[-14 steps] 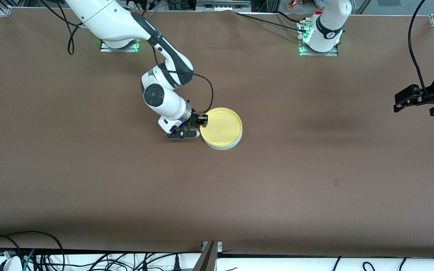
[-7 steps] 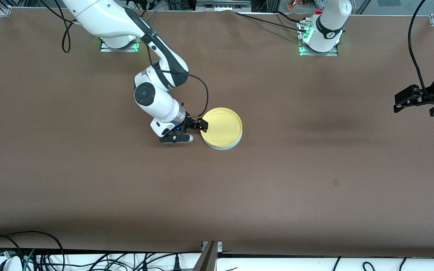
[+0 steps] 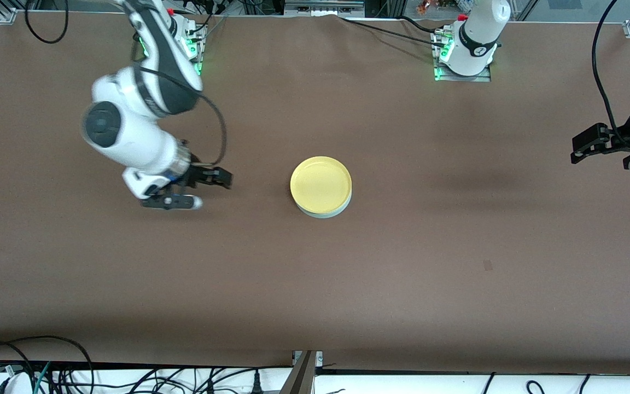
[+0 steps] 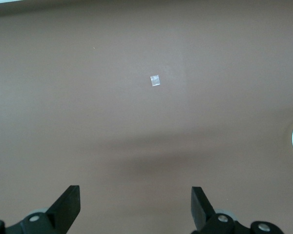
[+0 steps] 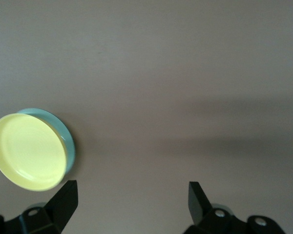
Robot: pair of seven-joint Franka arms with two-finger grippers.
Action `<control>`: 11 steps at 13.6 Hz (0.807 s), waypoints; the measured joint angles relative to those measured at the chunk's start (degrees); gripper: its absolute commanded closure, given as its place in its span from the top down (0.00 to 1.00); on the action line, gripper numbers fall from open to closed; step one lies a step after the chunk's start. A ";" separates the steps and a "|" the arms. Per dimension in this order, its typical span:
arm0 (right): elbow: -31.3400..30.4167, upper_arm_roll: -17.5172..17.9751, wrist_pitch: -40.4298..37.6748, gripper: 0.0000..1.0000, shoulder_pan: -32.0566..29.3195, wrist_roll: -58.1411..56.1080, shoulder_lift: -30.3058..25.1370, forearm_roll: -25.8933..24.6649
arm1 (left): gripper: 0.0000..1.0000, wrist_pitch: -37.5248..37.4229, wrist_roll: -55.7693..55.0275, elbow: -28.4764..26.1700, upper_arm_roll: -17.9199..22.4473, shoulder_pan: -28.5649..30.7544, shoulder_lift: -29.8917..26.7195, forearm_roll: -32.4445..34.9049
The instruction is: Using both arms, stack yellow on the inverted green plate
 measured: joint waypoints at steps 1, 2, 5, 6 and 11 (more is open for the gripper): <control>4.09 -3.55 -7.49 1.00 -0.06 -3.55 -0.42 -0.04 | 1.00 0.00 0.00 0.03 -0.01 0.00 0.00 0.00; 8.37 -6.87 -14.43 1.00 -0.25 -6.68 -0.53 -0.15 | 1.00 0.00 0.00 0.06 -0.02 -0.01 0.00 0.00; 14.77 -10.29 -22.59 1.00 -0.53 -9.42 -0.57 -5.81 | 1.00 0.00 0.00 0.07 -0.06 -0.11 0.00 0.00; 15.34 -10.13 -23.27 1.00 -0.34 -9.62 -0.54 -8.78 | 1.00 0.00 0.01 0.07 -0.06 -0.12 0.00 0.00; 16.72 -9.96 -24.92 1.00 0.61 -9.78 -0.61 -12.58 | 1.00 0.00 0.01 0.07 -0.04 0.00 0.00 0.00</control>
